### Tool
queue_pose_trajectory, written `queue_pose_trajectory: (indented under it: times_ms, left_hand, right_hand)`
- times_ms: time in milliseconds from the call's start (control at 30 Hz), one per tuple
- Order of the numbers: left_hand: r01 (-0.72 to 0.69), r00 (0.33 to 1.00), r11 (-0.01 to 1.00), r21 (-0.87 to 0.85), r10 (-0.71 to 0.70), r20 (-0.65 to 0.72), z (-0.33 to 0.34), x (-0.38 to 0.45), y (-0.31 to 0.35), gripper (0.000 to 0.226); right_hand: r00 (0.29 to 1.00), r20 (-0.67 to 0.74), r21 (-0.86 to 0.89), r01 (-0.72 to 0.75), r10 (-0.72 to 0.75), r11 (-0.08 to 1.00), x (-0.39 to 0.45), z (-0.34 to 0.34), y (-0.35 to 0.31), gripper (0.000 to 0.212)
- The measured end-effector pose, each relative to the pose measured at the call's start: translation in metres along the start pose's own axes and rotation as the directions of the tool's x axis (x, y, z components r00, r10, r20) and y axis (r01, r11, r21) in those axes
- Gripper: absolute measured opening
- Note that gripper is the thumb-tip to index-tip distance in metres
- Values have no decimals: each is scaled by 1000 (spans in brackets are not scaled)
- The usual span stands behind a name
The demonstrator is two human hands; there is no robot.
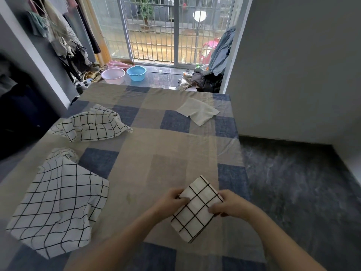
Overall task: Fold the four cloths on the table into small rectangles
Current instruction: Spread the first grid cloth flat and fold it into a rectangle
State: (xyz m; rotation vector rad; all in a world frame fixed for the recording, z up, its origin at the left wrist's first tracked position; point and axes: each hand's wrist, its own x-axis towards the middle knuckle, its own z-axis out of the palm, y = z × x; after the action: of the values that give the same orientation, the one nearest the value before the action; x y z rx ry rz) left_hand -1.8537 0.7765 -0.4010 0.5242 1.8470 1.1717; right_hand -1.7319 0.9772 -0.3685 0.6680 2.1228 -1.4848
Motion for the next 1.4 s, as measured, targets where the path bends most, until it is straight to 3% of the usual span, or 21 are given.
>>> queue_pose_trajectory:
  times_ms: [67,167,233,400,467,700,833,967,1133,1400]
  left_hand:
    - [73,995,988,-136,-81,-55,-2,-3,-2,13]
    - [158,967,947,-279,-205,-150,-1,-3,-9,18]
    - [192,946,935,-300,-257,-196,5,-3,-14,22]
    - [263,932,927,-268,-316,-178,14,-12,-27,30]
    - [254,932,936,-245,-304,-195,13,-13,-28,33]
    - [56,874,995,-86,-91,-477,-20,-31,-16,20]
    - [39,804,998,-49,-60,-592,-56,-49,-23,15]
    - [116,764,993,-10,-95,-638,-81,-68,-45,4]
    - [422,799,866,268,-216,-561,-94,-89,-84,30]
    - [435,839,723,536,-111,-532,-85,-95,-78,41]
  right_hand:
    - [996,-17,167,-89,93,982,-1,7,7,18]
    - [979,-129,551,-62,158,832,3,32,12,21]
    - [967,-153,634,-62,203,771,7,50,12,18]
    - [943,-187,548,-134,277,826,16,78,14,1]
    - [938,-202,511,-143,280,848,18,80,12,7]
    - [955,-287,292,8,80,956,39,90,-14,7]
    - [954,-296,204,111,-47,973,55,112,-42,12]
    - [954,-293,141,112,-66,984,76,146,-46,13]
    - [971,-236,33,-20,28,999,92,179,-14,26]
    - [957,-285,-83,24,-47,996,76,178,-30,24]
